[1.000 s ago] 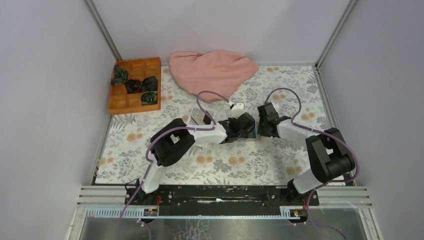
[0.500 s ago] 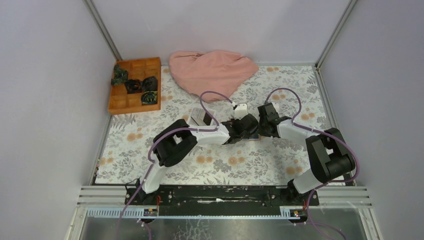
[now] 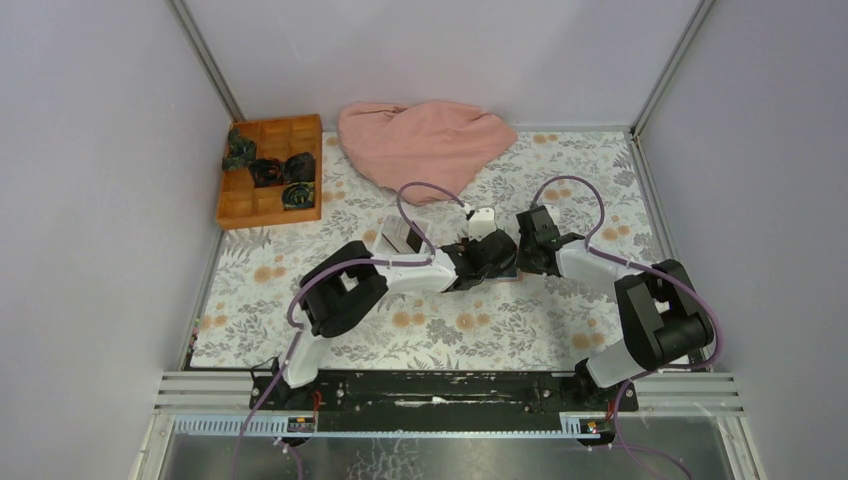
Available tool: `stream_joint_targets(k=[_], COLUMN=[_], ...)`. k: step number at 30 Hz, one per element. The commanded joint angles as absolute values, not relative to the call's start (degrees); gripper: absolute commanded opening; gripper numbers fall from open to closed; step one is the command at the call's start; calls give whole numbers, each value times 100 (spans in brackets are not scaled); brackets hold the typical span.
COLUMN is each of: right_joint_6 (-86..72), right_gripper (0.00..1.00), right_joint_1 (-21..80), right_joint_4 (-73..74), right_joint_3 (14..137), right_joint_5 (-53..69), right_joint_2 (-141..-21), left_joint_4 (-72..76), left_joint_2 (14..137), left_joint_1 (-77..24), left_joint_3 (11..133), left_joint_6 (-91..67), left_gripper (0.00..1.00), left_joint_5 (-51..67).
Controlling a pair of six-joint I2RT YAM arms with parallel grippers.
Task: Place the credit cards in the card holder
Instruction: Insert the credit card into the card holder, then pick up the credit card from the storage box.
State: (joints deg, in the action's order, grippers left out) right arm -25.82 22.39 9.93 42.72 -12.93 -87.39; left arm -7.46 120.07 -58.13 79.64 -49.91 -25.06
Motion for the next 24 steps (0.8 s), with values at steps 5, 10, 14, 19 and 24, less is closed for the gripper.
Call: stream_joint_targets(k=[5, 10, 14, 19, 24], right_joint_6=[-2476, -2414, -2358, -2321, -2303], right_gripper=[10, 10, 11, 12, 13], right_joint_1=[2241, 2237, 2239, 2235, 2237], right_joint_4=[1116, 1131, 1123, 1111, 1010], right_joint_3=[4390, 4451, 4498, 4598, 4613], right_joint_5=[-1470, -1452, -1430, -1381, -1236], right_joint_2=[-8355, -8306, -8247, -8226, -8244], left_joint_4=[-765, -782, -808, -840, -1031], left_joint_2=[11551, 11401, 11186, 10719, 10316], left_joint_1=[-5858, -5855, -5850, -5826, -5791], left_joint_3=[7720, 7644, 7542, 7400, 7291], left_joint_6=[-4898, -4846, -4778, -4629, -4490], left_gripper=[12, 13, 15, 25, 33], left_joint_5=[-2867, -3022, -3235, -3578, -3920])
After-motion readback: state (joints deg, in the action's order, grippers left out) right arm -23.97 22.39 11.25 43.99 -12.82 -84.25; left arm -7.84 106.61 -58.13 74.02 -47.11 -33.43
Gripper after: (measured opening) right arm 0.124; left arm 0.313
